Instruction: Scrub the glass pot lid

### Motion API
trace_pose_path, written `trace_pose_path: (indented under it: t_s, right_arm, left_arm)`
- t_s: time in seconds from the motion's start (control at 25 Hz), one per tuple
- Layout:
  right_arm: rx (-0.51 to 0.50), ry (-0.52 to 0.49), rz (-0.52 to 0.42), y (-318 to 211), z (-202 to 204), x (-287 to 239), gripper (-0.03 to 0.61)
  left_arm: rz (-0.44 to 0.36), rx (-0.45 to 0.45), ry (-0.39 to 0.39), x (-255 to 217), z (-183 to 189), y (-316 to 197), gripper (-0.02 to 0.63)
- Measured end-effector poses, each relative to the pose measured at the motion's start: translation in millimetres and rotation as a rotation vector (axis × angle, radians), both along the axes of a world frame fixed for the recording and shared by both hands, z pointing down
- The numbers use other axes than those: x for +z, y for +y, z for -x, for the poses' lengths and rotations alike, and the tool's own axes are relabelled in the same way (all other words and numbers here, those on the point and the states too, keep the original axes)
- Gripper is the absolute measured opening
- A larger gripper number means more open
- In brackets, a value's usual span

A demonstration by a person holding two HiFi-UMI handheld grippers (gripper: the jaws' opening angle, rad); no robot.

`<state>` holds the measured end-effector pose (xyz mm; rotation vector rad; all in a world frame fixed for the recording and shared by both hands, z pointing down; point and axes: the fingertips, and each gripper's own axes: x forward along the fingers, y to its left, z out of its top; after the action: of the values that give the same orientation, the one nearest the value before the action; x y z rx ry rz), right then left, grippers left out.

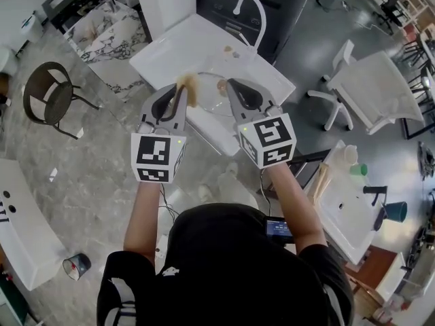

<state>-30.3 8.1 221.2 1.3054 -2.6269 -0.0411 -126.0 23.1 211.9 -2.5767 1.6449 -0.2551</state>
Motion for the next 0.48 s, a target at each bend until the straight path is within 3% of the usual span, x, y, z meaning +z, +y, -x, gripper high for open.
trace_pose_path:
  t_s: [0.12, 0.28, 0.48]
  right_arm:
    - [0.011, -0.003, -0.026, 9.4, -3.4, -10.7, -0.003]
    - [0.022, -0.018, -0.05, 14.8, -11.3, -26.0, -0.003]
    - [0.024, -0.015, -0.075, 12.7, -20.8, -41.7, -0.003]
  left_arm:
    - [-0.04, -0.004, -0.004, -13.9, -1.1, 8.8, 0.018]
    - [-0.097, -0.014, -0.073, -24.3, -7.1, 13.0, 0.018]
    - [-0.103, 0.009, -0.051, -38.2, -16.8, 10.9, 0.018]
